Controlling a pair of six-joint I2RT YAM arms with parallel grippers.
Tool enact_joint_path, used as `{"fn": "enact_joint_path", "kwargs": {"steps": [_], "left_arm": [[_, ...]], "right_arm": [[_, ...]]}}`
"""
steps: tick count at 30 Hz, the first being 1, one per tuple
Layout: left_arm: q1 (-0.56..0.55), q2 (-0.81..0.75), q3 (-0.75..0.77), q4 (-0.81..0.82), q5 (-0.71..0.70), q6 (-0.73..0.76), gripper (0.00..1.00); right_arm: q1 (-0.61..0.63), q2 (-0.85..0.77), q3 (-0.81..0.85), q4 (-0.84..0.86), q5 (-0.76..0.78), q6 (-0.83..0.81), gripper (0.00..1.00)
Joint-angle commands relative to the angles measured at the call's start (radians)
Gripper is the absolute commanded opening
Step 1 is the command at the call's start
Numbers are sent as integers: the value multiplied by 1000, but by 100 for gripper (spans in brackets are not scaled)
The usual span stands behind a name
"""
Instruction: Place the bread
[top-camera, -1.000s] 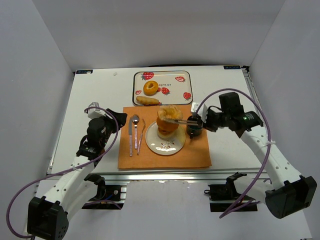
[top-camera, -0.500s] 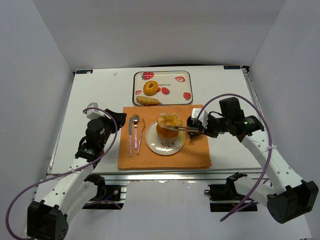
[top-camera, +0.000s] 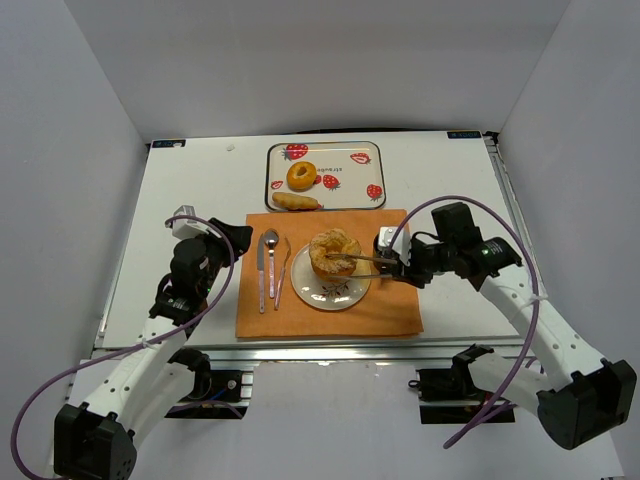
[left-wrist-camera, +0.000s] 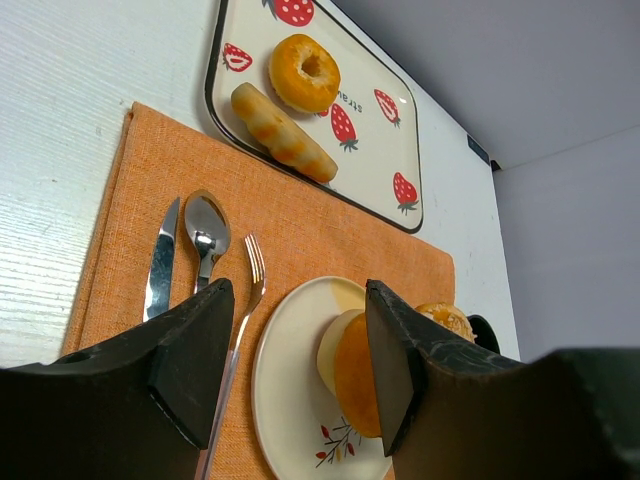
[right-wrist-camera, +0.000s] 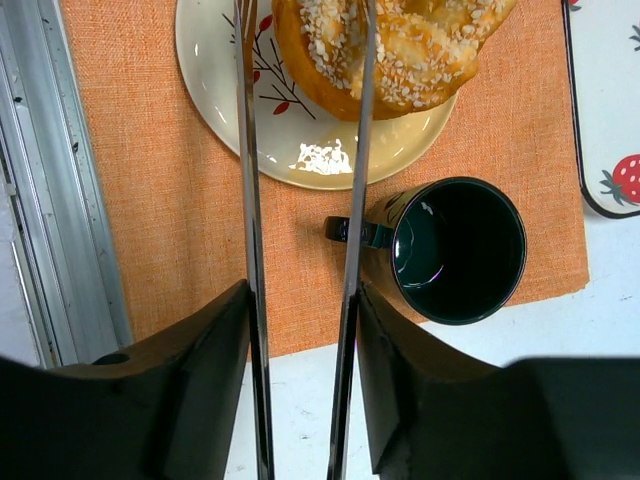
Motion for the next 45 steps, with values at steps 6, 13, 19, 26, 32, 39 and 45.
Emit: {"fn": "enact_joint_path", "kwargs": {"steps": [6,13,19,26,32,39,45], "left_arm": [[1,-7,13,-2,-8,-2,65],[1,2,11,4,-5,-2,65],[1,5,11,7,-5,-3,65],[1,11,10,15,-2,-6,65],[1,14,13,12,0,-5,65],[0,7,8,9,-2,-6,65],[1,0,10,6,-3,-6,65]], "right_arm": [[6,-45,7,-7,-47,-23,53],[11,-71,24,-28,-70,-35,54],[17,-87,18,-45,-80,-41,54],[19,-101,13,-47,-75,-41,53],[22,-107,9,-16,-58,-27,53],[20,-111,4,5,-46,-15,53],[20,-111,-5,7,-37,-15,53]]}}
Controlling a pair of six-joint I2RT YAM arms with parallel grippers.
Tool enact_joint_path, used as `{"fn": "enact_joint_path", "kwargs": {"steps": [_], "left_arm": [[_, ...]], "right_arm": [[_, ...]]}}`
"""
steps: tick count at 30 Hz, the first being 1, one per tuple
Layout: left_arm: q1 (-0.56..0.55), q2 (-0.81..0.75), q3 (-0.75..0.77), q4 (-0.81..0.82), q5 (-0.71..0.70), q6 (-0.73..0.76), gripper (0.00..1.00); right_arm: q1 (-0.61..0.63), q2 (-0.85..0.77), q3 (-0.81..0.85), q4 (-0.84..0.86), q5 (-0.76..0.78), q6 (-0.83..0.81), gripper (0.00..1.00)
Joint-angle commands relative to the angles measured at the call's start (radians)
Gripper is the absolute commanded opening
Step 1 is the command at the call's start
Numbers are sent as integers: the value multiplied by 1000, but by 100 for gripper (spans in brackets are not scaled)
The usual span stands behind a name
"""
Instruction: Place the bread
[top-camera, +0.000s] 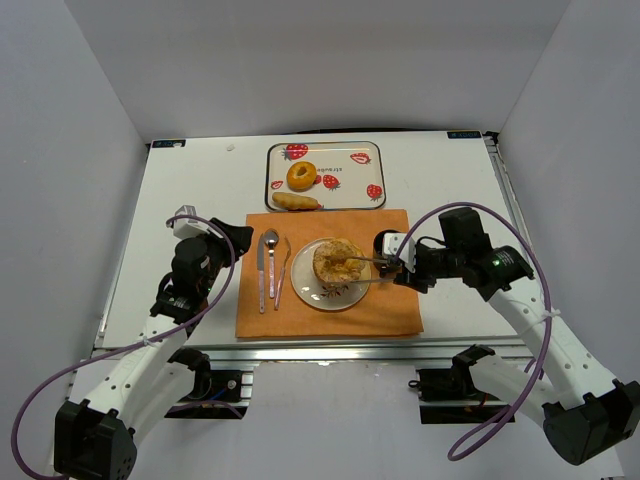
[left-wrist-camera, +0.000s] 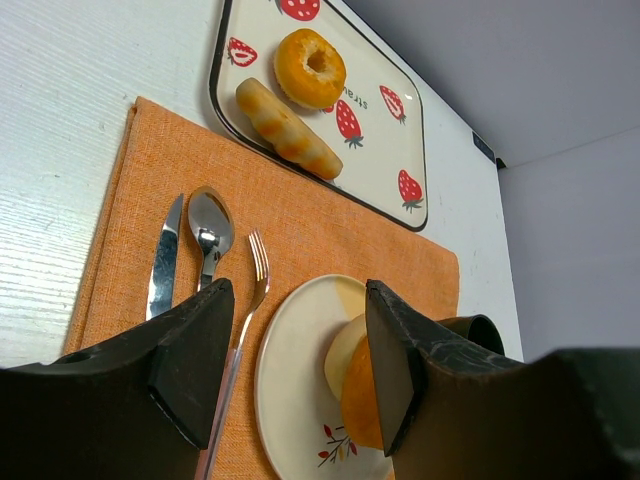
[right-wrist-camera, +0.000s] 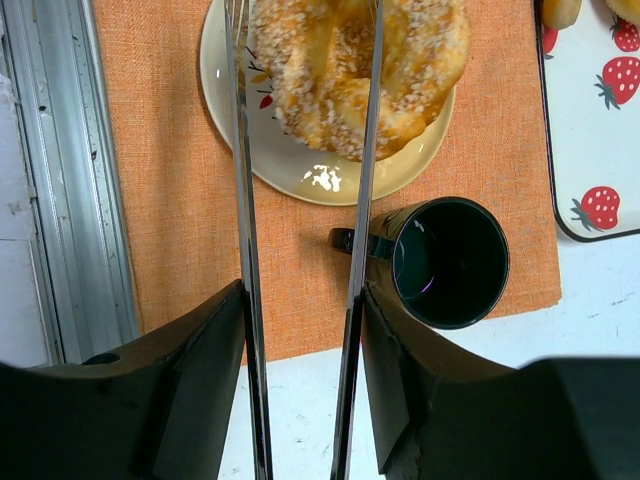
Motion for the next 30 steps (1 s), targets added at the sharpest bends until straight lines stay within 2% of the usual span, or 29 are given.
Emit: {"fn": "enact_joint_path", "kwargs": {"steps": [1,10,30], "left_arm": [[1,-15,10,5,-4,-3,65],[1,-20,11,-3,-4,-3,65],[1,-18,14,2,1,-6,65]], "right_arm": [[8,-19,-7,36,-1,12,53],[6,-22,-33,10,26,1,52],[8,-165,-100,-68,11,-51,51]]}}
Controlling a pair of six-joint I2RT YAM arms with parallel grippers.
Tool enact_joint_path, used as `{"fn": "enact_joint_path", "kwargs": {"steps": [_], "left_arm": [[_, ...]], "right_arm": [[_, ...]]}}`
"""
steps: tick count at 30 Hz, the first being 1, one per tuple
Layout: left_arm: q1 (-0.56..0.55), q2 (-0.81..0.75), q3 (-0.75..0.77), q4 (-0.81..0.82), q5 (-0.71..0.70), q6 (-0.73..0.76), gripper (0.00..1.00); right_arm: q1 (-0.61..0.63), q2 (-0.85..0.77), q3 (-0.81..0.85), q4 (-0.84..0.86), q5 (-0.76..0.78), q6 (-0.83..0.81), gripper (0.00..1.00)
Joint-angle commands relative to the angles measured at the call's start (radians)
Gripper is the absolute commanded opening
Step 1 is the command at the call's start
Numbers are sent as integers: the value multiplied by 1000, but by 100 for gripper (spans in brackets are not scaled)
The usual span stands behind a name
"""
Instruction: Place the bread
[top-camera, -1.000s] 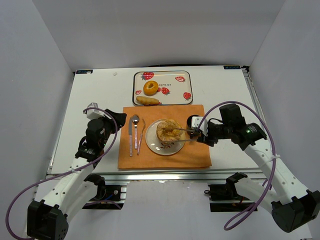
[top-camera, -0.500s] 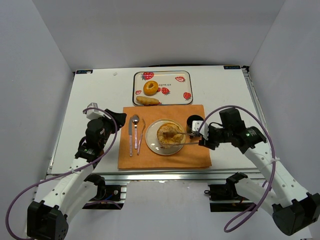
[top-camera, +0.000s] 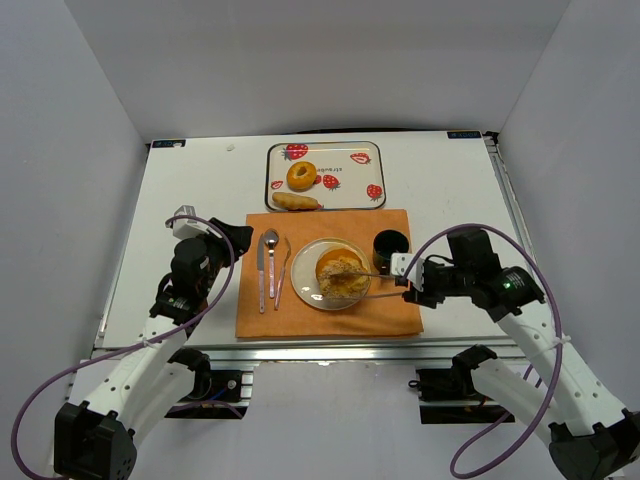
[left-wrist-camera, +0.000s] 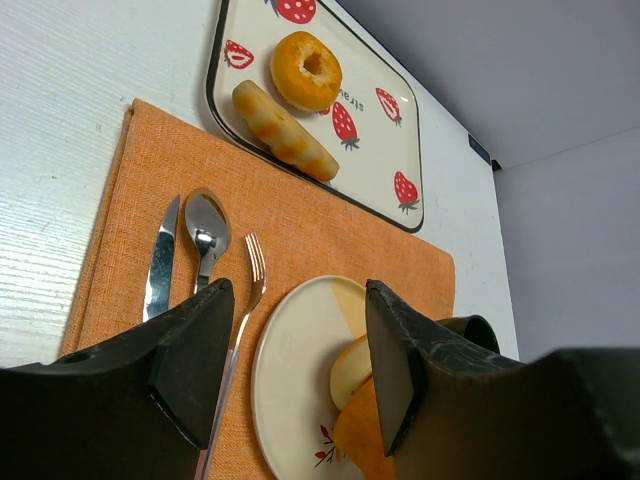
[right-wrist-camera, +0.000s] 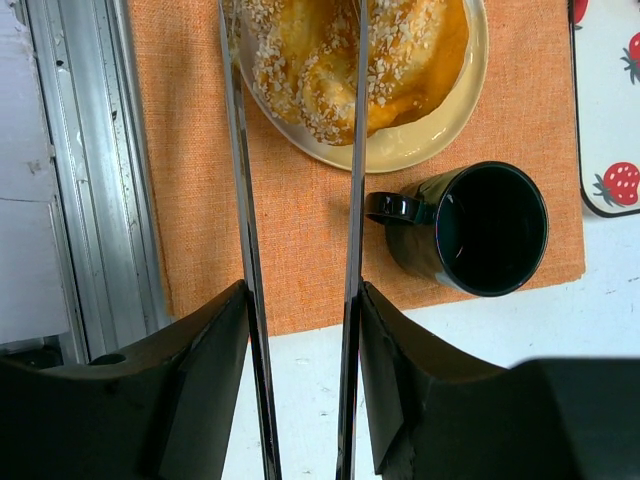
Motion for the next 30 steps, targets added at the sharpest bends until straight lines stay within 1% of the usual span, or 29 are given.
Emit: {"fn": "enact_joint_path", "kwargs": {"steps": [1,23,30], "left_arm": [[1,-10,13,4,1,-4,65],[1,-7,18,13,4,-9,65],[0,-8,16,13,5,-9,65]], "right_arm": [[7,-25,-2,-18,-27,-21,51],[5,-71,27,-36,-56,-36,50],[5,-85,30,-10,-43,-21,49]]}}
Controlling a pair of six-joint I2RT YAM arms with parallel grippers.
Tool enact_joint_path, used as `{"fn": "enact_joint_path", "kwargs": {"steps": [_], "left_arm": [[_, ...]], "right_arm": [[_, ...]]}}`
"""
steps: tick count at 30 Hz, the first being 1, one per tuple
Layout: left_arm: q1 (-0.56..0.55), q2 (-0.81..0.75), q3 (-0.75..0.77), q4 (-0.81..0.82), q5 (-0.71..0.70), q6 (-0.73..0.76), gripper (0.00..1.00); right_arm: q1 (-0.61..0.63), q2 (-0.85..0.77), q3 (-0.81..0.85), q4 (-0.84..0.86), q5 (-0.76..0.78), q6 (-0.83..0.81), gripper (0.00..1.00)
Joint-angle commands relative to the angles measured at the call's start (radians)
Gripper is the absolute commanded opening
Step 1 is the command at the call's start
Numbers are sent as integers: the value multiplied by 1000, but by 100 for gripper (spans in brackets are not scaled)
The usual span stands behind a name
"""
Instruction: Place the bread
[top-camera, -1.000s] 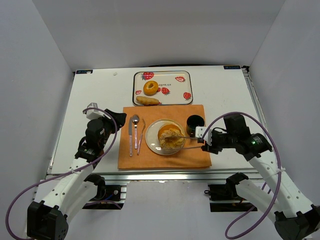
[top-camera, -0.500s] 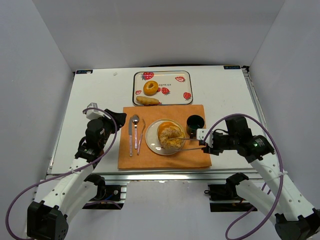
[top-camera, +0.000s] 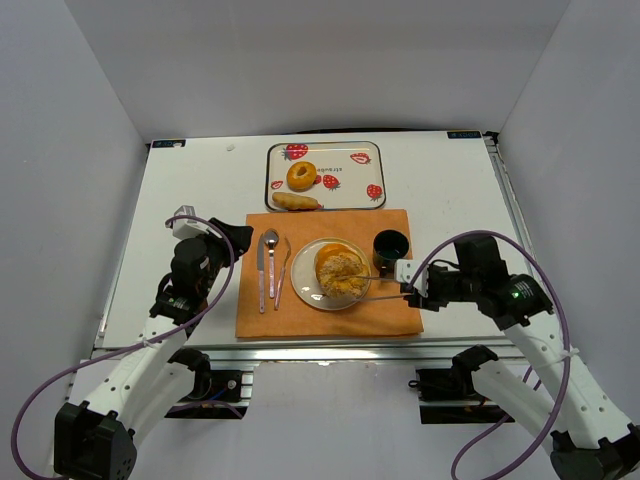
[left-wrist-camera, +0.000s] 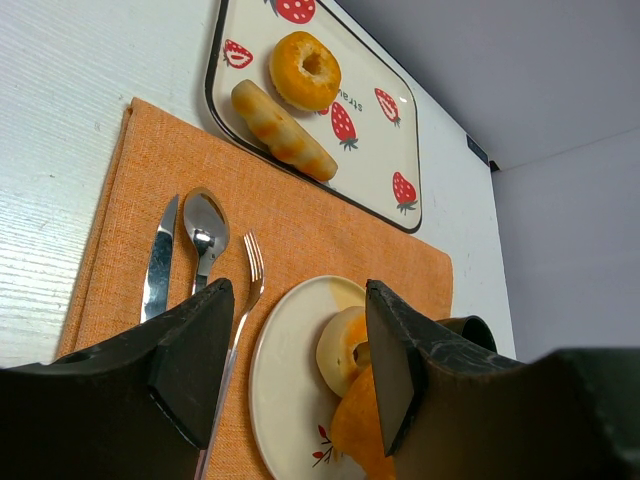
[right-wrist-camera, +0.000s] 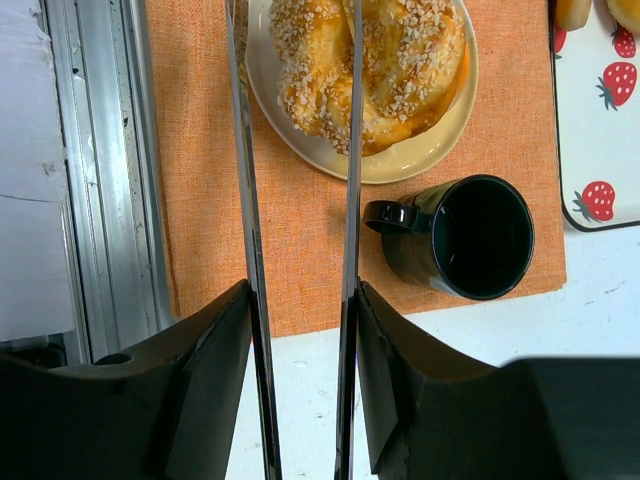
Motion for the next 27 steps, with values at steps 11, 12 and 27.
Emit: {"fn": "enact_joint_path", "kwargs": {"steps": [11,12,27], "left_arm": [[0,-8,11,17,5,-3,65],[0,-7,11,17,7,-3,65],[1,18,-5,95,114,6,50]], "right_arm": [[5,-19,75,129,33,123,44],[5,-10,88,173,46,158,42],[-508,353,78,497,210,699,0]]}}
